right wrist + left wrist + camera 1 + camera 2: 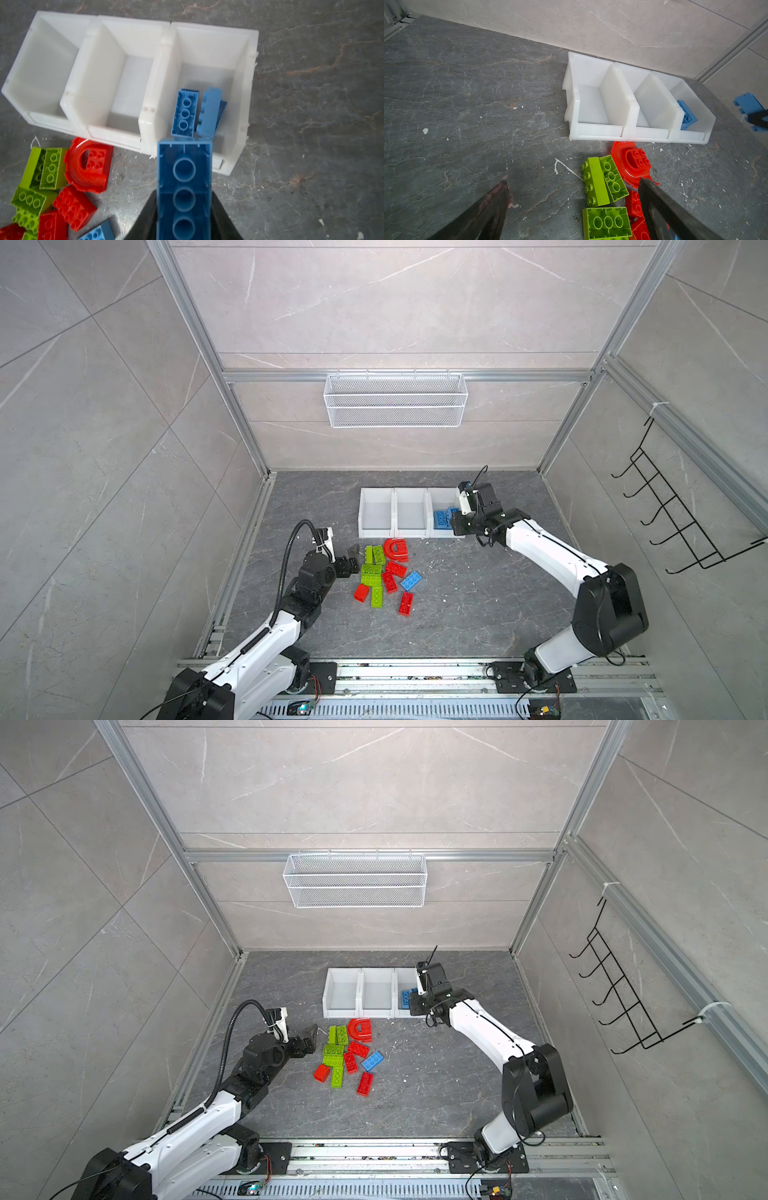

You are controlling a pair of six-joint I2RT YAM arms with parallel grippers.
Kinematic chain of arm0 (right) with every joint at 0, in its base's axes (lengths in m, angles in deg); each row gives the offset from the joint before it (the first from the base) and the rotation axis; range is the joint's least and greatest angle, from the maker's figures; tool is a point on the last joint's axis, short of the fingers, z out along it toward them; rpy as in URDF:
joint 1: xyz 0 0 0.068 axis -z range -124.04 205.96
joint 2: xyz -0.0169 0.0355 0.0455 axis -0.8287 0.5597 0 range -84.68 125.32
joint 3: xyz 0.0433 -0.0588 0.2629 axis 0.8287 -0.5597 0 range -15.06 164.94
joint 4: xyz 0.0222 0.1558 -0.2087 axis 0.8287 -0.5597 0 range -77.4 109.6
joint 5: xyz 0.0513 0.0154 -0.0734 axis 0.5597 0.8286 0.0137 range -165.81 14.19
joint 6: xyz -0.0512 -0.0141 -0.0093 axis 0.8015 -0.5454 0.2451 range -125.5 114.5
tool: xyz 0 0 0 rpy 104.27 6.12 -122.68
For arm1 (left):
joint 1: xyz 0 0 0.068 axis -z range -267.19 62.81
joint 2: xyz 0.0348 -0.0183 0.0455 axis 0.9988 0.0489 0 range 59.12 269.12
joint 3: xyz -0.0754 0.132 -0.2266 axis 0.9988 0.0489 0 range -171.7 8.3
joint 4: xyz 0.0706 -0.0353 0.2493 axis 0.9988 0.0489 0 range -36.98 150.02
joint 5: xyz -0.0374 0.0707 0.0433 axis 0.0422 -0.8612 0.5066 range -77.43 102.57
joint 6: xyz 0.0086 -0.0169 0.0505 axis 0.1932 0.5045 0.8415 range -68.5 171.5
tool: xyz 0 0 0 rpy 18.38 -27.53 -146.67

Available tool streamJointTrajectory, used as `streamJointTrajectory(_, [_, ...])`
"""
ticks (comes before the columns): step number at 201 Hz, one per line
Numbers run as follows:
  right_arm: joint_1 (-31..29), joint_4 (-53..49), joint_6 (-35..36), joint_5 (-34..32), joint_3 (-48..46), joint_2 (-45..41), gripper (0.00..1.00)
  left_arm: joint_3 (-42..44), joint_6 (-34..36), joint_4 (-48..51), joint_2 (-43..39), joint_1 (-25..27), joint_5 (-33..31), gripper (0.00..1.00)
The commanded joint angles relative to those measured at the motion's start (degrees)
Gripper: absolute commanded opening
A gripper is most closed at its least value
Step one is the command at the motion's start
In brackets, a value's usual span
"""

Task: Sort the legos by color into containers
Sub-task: 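Lift the blue brick over the compartment holding the blue bricks and release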

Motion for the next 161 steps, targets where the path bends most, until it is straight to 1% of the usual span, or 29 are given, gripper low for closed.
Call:
streamJointTrajectory(1, [1.09,-1.58,1.8,-0.6,5.53,5.59,0.31,-0.61,0.76,-1.78,-0.92,-0.05,-0.94,0.99])
streamJointTrajectory(30, [2.09,-1.65,1.62,-1.69,10.88,11.04,0.31,-0.51,0.84,-1.68,-1.24,-0.09,-1.29,0.99])
streamJointTrajectory(58, [2.88,-0.94,1.05,-1.21,12.67,13.86,0.31,-0.41,0.77,-1.68,-1.29,-0.04,-1.35,0.99])
streamJointTrajectory(126, [3.61,0.36,0.71,-1.35,13.22,18.19,0.32,-0.51,0.74,-1.85,-0.83,-0.09,-1.14,0.99])
streamJointTrajectory(151, [3.71,0.39,0.6,-1.25,13.4,18.98,0.34,-0.59,0.67,-1.94,-0.58,-0.06,-1.18,0.99])
streamJointTrajectory(161, [3.76,0.25,0.52,-1.33,13.47,19.03,0.37,-0.61,0.67,-2.01,-0.56,-0.06,-1.16,0.99])
